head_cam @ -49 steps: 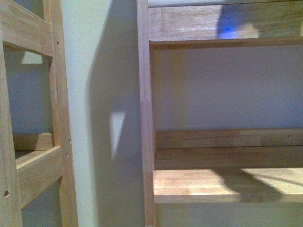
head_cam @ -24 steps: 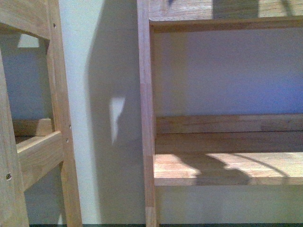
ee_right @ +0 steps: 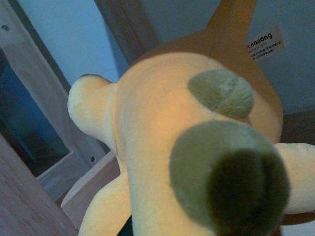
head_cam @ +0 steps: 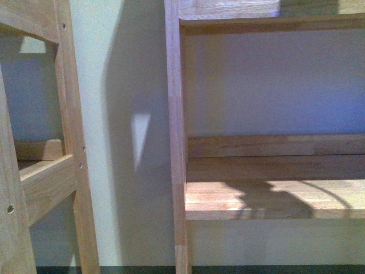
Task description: Put away toys
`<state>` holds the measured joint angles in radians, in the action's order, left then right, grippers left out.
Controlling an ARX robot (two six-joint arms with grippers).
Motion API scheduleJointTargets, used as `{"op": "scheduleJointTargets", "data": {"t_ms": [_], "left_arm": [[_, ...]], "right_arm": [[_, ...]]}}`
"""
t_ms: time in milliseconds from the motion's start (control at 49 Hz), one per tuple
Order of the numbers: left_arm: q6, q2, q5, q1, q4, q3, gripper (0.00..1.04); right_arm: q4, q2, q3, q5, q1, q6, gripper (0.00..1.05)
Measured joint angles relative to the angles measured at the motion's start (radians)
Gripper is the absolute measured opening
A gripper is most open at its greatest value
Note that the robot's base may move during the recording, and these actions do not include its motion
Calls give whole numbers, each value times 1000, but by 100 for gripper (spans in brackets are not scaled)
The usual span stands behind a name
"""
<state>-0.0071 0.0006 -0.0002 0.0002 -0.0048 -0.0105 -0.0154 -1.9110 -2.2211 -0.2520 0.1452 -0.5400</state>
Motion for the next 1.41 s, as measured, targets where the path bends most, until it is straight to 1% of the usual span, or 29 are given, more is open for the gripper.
{"op": "scheduleJointTargets", "data": {"t_ms": [123,286,306,429,511,694,756,817,858,980,1062,1246,1287,1328,1409], "left_arm": [[0,0,0,0,0,0,99],[0,0,0,0,0,0,99],[0,0,0,0,0,0,99],[0,0,0,0,0,0,99],[0,0,0,0,0,0,99],[0,0,0,0,0,0,99],[0,0,0,0,0,0,99],[0,0,0,0,0,0,99],[0,0,0,0,0,0,99],[0,0,0,0,0,0,99],[0,0,0,0,0,0,99],[0,0,0,0,0,0,99],[0,0,0,0,0,0,99],[0,0,0,0,0,0,99],[0,0,0,0,0,0,99]], "right_arm": [[-2,-18,-21,-8,0,-26,7],[1,-21,-22,-11,23,-36,7],[1,-21,-22,-11,26,-34,9],[8,-21,-21,5,32,-31,25],[24,-18,-9,12,35,-23,34],[74,23,76,51,32,14,66],[90,42,103,54,32,21,72],[117,77,150,55,31,47,82],[126,89,166,54,31,56,85],[156,161,248,50,31,101,100],[178,240,332,49,28,147,98],[218,384,488,59,25,173,98],[227,430,539,72,23,185,98],[261,515,640,96,18,216,98],[296,635,780,124,10,256,98]]}}
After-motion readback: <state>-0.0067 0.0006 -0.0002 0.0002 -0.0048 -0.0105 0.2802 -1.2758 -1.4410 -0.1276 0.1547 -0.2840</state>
